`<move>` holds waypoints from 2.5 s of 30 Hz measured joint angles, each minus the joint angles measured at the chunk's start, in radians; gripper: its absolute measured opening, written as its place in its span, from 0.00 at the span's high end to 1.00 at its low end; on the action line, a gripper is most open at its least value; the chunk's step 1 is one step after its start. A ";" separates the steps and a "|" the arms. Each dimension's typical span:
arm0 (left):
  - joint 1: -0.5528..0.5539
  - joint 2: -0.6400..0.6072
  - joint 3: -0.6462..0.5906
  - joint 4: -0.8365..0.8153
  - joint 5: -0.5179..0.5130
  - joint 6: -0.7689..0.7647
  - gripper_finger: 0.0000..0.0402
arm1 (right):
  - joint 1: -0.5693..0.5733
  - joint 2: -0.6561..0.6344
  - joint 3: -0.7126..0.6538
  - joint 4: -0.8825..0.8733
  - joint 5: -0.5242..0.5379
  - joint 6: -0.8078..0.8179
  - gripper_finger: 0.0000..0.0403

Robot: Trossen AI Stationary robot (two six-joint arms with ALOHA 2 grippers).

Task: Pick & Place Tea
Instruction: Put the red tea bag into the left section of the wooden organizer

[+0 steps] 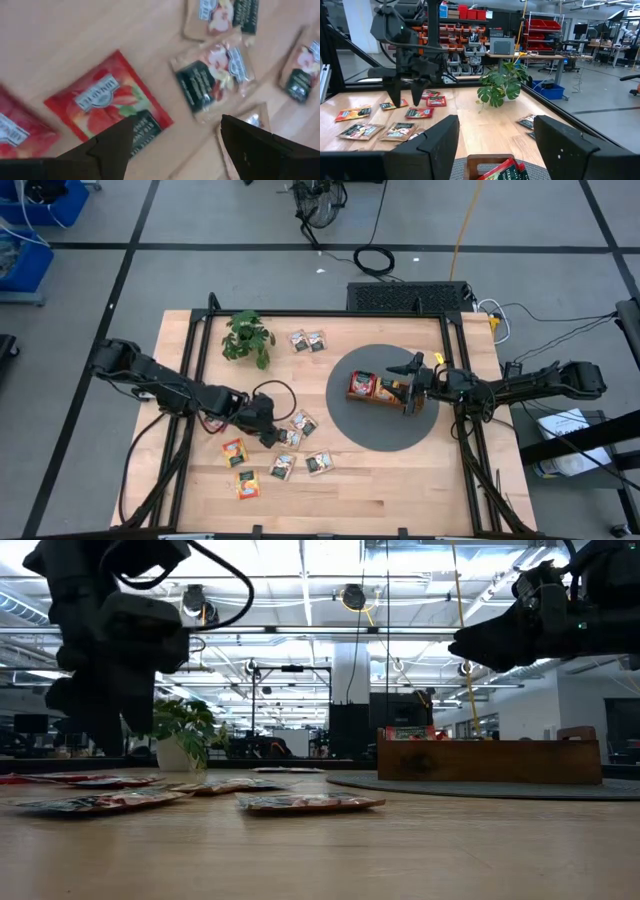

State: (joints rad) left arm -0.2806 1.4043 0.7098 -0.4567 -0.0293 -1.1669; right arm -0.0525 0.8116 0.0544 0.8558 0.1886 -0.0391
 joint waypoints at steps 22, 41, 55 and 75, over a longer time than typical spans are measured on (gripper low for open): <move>-0.069 0.129 0.006 -0.175 0.126 0.055 0.26 | 0.000 0.000 0.000 -0.001 -0.001 0.001 0.41; -0.067 0.136 0.136 -0.379 0.029 0.127 0.26 | 0.000 0.000 0.000 0.000 -0.002 0.002 0.41; -0.066 0.134 0.209 -0.131 -0.002 0.289 0.26 | 0.000 0.000 0.000 -0.008 -0.002 0.002 0.41; -0.036 0.134 0.057 0.051 0.031 0.118 0.26 | 0.000 0.000 0.000 -0.009 -0.002 0.001 0.41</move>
State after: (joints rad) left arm -0.3168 1.5379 0.7670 -0.4056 0.0013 -1.0493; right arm -0.0526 0.8120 0.0544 0.8471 0.1869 -0.0380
